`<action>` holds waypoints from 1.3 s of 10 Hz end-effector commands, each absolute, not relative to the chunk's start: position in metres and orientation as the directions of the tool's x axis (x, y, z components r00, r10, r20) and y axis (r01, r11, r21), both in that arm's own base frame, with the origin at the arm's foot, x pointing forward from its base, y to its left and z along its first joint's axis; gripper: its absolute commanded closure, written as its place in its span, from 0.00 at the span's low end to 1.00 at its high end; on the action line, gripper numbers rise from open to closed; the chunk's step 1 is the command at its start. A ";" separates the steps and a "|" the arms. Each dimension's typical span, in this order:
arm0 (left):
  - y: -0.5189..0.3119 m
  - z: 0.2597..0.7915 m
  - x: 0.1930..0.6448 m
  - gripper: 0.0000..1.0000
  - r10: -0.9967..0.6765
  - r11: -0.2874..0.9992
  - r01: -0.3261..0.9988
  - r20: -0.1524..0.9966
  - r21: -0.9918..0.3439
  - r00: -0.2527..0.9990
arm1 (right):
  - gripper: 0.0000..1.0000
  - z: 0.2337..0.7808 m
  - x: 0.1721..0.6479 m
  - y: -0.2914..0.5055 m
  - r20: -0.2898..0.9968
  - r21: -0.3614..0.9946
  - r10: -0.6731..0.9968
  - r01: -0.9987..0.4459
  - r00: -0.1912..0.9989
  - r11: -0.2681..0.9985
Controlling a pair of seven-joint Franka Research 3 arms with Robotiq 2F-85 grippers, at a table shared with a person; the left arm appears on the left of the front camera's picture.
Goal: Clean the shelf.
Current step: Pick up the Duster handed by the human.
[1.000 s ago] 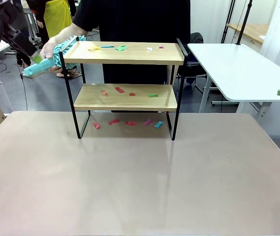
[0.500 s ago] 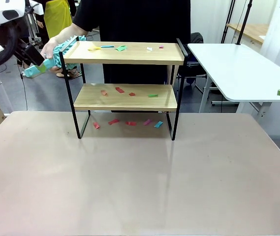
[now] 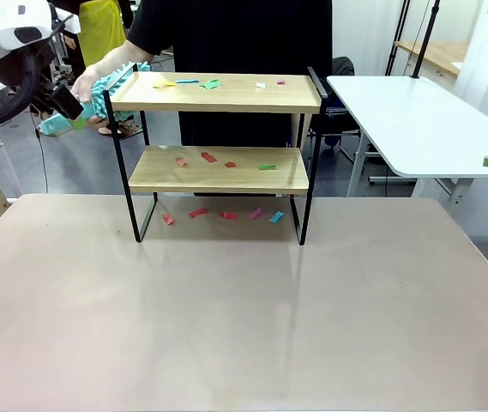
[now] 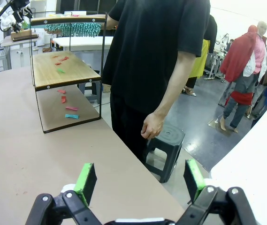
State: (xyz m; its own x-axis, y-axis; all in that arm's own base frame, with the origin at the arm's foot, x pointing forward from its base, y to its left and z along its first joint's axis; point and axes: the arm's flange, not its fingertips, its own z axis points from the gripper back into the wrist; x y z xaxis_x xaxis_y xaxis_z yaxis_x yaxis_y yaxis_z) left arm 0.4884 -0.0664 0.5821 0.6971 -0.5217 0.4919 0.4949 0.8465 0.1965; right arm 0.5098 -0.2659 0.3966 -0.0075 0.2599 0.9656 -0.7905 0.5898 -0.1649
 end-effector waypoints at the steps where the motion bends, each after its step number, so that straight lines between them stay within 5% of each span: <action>1: -0.067 0.577 0.487 0.58 -0.499 0.862 0.464 0.488 0.202 0.716 | 0.00 0.404 0.510 -0.260 0.965 -0.159 0.263 -0.784 0.005 0.599; 2: -0.067 0.577 0.488 1.00 -0.501 0.862 0.465 0.484 0.203 0.717 | 0.00 0.404 0.510 -0.260 0.965 -0.159 0.263 -0.784 0.005 0.599; 4: -0.067 0.577 0.489 1.00 -0.494 0.866 0.460 0.478 0.195 0.727 | 0.00 0.404 0.510 -0.260 0.965 -0.159 0.263 -0.784 0.005 0.599; 5: -0.067 0.577 0.490 0.85 -0.489 0.869 0.453 0.476 0.198 0.730 | 0.00 0.404 0.510 -0.260 0.965 -0.159 0.263 -0.784 0.005 0.599; 7: -0.067 0.577 0.489 1.00 -0.461 0.886 0.421 0.474 0.196 0.750 | 0.00 0.404 0.510 -0.260 0.965 -0.159 0.263 -0.784 0.005 0.599; 13: -0.067 0.578 0.488 1.00 -0.386 0.922 0.346 0.472 0.173 0.793 | 0.00 0.404 0.510 -0.260 0.965 -0.159 0.263 -0.784 0.005 0.599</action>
State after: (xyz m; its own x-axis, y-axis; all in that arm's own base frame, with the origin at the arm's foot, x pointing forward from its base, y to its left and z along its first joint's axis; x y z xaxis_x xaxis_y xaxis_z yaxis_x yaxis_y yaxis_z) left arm 0.4904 -0.0645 0.5743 0.7781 -0.4100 0.4759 0.3859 0.9098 0.1529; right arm 0.5098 -0.2659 0.3966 -0.0072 0.2598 0.9656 -0.7905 0.5899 -0.1646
